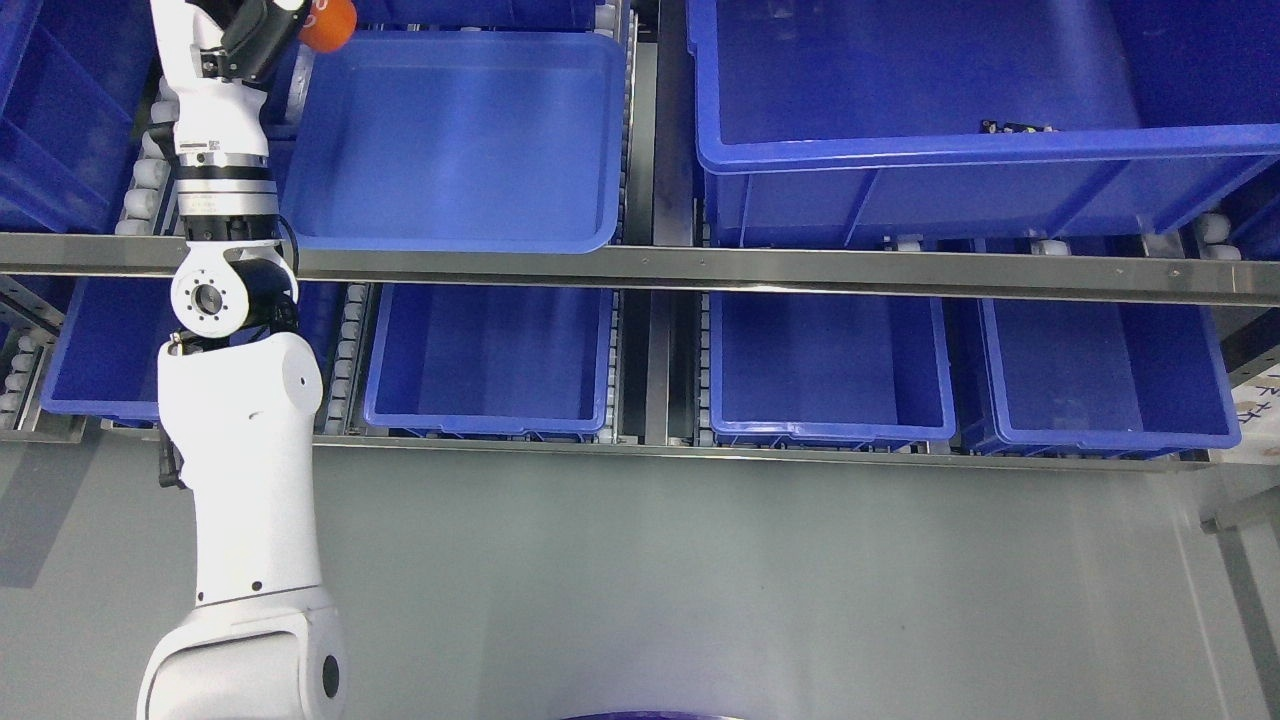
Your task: Grab orange capacitor from left shelf to right desk
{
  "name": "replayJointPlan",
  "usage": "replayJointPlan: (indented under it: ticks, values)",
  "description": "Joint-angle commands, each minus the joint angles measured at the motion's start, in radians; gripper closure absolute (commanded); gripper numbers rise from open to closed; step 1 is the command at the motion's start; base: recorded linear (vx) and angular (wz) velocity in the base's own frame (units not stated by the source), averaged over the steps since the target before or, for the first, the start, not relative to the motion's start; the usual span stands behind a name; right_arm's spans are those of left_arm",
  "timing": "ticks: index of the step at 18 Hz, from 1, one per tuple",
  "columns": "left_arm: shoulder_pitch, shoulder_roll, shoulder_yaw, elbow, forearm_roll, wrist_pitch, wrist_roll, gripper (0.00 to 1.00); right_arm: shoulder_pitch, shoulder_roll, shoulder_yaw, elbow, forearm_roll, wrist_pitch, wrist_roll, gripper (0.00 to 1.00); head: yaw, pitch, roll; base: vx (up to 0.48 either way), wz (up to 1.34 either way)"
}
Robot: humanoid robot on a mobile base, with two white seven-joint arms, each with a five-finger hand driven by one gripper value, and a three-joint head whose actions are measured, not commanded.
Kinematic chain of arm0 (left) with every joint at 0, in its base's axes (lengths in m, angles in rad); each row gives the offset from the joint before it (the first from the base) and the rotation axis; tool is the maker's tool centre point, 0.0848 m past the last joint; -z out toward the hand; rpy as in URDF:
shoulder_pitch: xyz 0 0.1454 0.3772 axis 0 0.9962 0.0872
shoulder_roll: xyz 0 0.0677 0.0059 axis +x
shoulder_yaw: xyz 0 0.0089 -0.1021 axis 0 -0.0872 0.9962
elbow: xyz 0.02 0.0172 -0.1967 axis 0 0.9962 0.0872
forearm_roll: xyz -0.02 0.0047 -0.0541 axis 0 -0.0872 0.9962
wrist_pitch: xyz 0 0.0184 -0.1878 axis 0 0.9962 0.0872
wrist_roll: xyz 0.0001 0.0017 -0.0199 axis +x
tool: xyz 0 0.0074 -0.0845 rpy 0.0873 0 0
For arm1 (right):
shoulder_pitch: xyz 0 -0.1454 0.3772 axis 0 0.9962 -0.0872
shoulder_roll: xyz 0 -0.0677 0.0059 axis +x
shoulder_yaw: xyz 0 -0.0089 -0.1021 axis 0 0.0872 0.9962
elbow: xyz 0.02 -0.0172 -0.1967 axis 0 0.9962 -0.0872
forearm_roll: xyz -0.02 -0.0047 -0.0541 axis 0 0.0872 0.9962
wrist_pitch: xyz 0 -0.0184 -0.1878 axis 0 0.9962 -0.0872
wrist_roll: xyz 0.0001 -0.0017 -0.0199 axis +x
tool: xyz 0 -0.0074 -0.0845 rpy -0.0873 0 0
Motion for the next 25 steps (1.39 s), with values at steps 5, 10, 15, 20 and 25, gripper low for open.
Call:
replayJointPlan:
  ticks: [5,10,15,20,25]
  values:
    - [0.150,0.009,-0.006,-0.216,0.000,-0.001,0.028,1.00,0.020,-0.017,-0.012,-0.017,0.003,-0.006,0.000,0.00,0.0000,0.000,0.000,0.000,0.00]
    - [0.162,0.009,-0.021,-0.236,0.000,-0.001,0.028,1.00,0.020,-0.017,-0.012,-0.017,0.003,-0.005,0.000,0.00,0.0000,0.000,0.000,0.000,0.00]
    - [0.164,0.009,-0.061,-0.241,0.000,-0.001,0.033,1.00,0.020,-0.017,-0.012,-0.017,0.003,-0.005,0.000,0.00,0.0000,0.000,0.000,0.000,0.00]
    - [0.170,0.009,-0.070,-0.241,0.000,0.003,0.039,1.00,0.020,-0.017,-0.012,-0.017,0.003,-0.005,0.000,0.00,0.0000,0.000,0.000,0.000,0.00]
    - [0.178,0.009,-0.069,-0.239,0.000,0.003,0.039,1.00,0.020,-0.017,-0.012,-0.017,0.003,-0.005,0.000,0.00,0.0000,0.000,0.000,0.000,0.00]
